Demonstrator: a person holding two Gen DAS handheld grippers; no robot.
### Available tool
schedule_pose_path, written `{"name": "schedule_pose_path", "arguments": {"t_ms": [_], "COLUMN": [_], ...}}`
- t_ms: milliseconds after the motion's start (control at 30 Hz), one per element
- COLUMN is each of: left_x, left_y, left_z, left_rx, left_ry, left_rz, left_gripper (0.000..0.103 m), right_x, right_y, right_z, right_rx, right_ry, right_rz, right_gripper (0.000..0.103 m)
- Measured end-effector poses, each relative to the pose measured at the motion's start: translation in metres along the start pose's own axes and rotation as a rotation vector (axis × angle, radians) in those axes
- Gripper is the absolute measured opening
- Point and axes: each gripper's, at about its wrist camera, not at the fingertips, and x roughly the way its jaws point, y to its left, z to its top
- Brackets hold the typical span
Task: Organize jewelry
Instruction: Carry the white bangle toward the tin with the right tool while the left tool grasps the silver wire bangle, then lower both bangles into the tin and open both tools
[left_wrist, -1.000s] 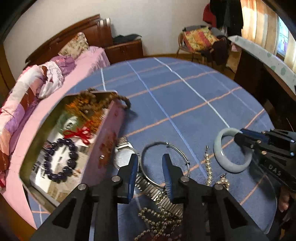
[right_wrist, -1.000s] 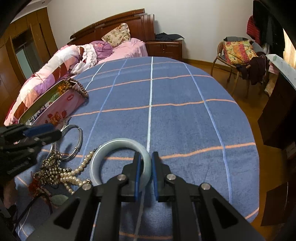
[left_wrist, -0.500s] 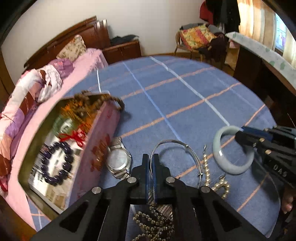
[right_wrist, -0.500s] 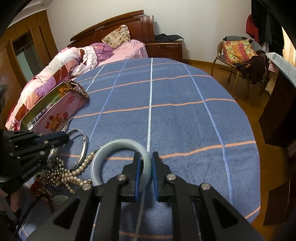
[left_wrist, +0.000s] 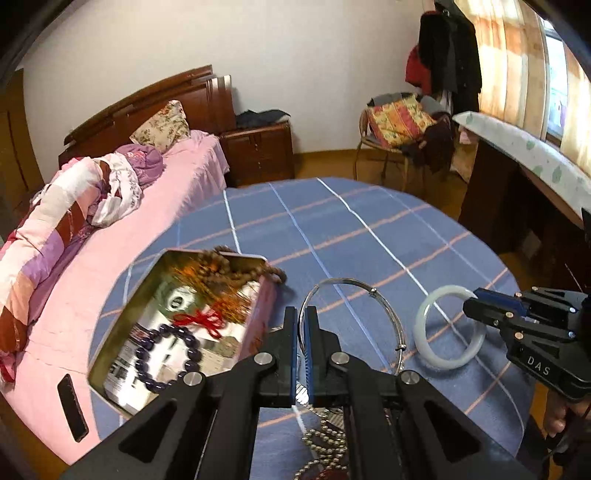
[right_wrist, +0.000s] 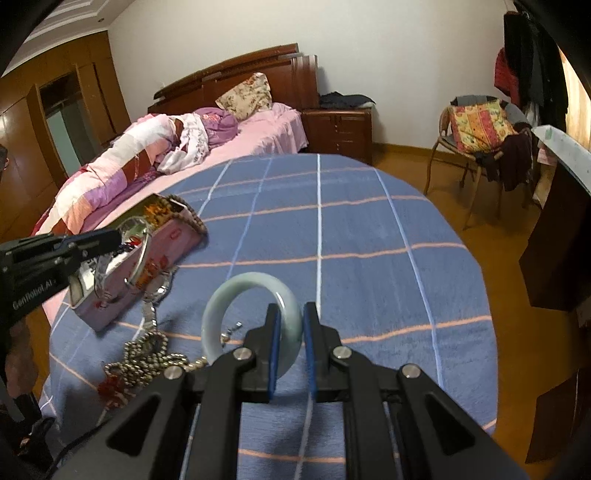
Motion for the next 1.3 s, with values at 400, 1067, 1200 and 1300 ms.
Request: {"name": "schedule_pose_path", "arguments": {"t_ms": [400,1067,1200,1300], "left_x": [-0.02,-0.008,-0.002,0.001], "left_y": [0.055,0.129,0.14,0.148], "left_z": [0.007,-0.013,-0.018,-0.02], "left_rx": [-0.054,-0.155,-0.178,-0.195], "left_ry": [-0.041,0.011,0.025,0.033], "left_rz": [0.077,0.175,0.184,0.182], "left_gripper": [0.002,0.002,0.002,0.002], "right_x": [-0.007,0.02,0.031,0.04], "right_y": [0.036,0.119,0.134,0.143], "right_z": [0.027,0.069,0.073,0.074], "right_rx": [-0.062,-0.193,-0.213,-0.228], "right_ry": [-0.039,-0.035,-0.021,-0.008], "right_rz": [0.063,0.192,0.206,0.215], "right_gripper": [0.015,0.015,0.015,0.015]}}
